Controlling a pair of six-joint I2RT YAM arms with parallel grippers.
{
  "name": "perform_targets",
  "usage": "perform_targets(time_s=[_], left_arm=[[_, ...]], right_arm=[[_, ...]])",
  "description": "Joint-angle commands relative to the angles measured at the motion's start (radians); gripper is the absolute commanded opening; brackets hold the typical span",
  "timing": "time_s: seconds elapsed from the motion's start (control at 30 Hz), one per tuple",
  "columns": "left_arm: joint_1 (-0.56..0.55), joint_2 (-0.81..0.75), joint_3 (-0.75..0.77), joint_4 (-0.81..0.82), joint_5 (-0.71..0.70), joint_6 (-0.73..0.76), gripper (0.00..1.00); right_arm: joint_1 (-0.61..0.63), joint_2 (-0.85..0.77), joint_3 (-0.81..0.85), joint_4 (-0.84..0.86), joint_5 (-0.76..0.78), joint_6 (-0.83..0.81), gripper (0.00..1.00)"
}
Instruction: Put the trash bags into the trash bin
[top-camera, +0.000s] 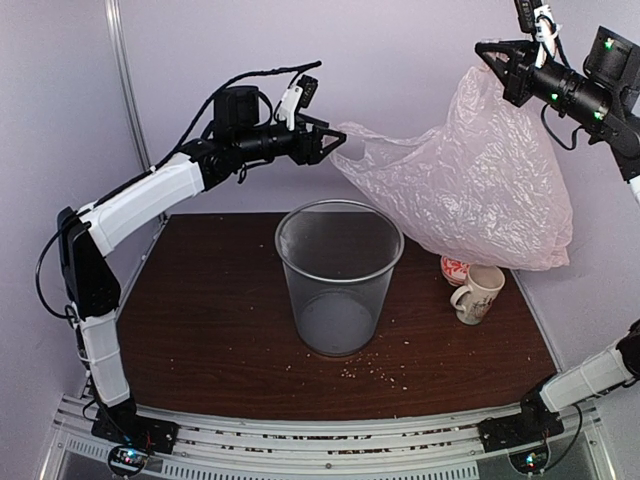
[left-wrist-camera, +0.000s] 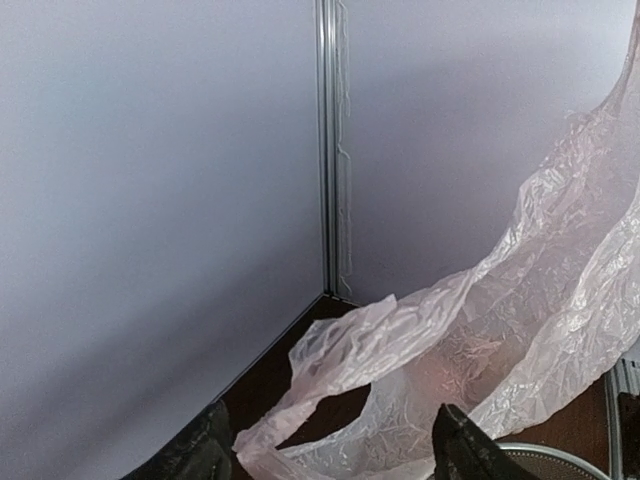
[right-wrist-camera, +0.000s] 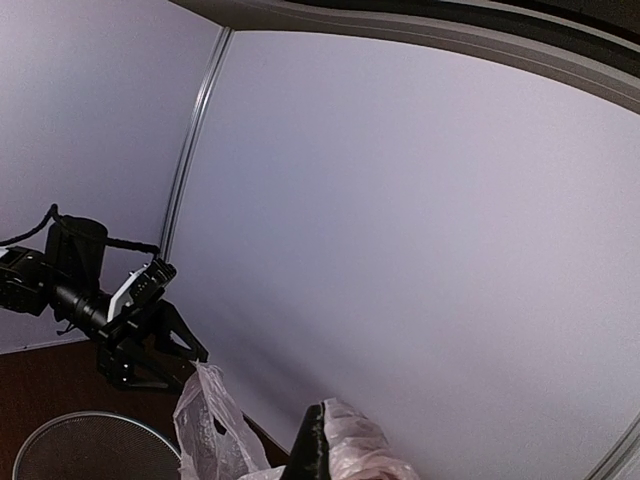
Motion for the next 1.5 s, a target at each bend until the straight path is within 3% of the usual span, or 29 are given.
perform_targets(time_s=[0.0, 0.13, 0.3, 0.47, 0.6, 0.73, 0.9, 1.1, 1.33, 1.47], left_arm=[[-0.001, 0.008, 0.033, 0.041, -0.037, -0.004, 0.76], [0.0, 0.009, 0.037, 0.047, -0.086, 0.014, 0.88], [0.0, 0.089, 0.13, -0.014, -0.058, 0.036, 0.88], [-0.002, 0.1, 0.114, -0.025, -0.005, 0.04, 0.64], [-0.024, 0.027, -0.003, 0.034, 0.046, 0.05, 0.57], [-0.053, -0.006, -0.017, 0.012, 0.049, 0.071, 0.5], [-0.078, -0.022, -0.009, 0.011, 0.034, 0.044, 0.22], [-0.146, -0.092, -0.02, 0.072, 0.042, -0.032, 0.0], [-0.237, -0.285, -0.131, 0.205, -0.083, -0.094, 0.0], [-0.237, -0.355, -0.115, 0.186, -0.171, -0.18, 0.0]], right_arm=[[-0.003, -0.008, -0.004, 0.017, 0.015, 0.002, 0.0], [-0.003, -0.012, -0.009, 0.015, 0.015, 0.003, 0.0], [-0.004, -0.014, -0.017, 0.017, 0.014, 0.007, 0.0], [-0.003, -0.016, -0.025, 0.031, 0.042, 0.008, 0.0], [-0.003, -0.011, -0.026, 0.065, 0.145, 0.01, 0.0], [-0.004, 0.002, -0.018, 0.096, 0.189, 0.02, 0.0], [-0.005, 0.012, -0.008, 0.115, 0.17, 0.049, 0.0], [-0.003, 0.044, 0.098, 0.127, 0.178, 0.084, 0.0], [-0.004, 0.062, 0.18, 0.102, 0.089, 0.146, 0.0], [-0.003, 0.085, 0.228, 0.112, 0.043, 0.197, 0.0]])
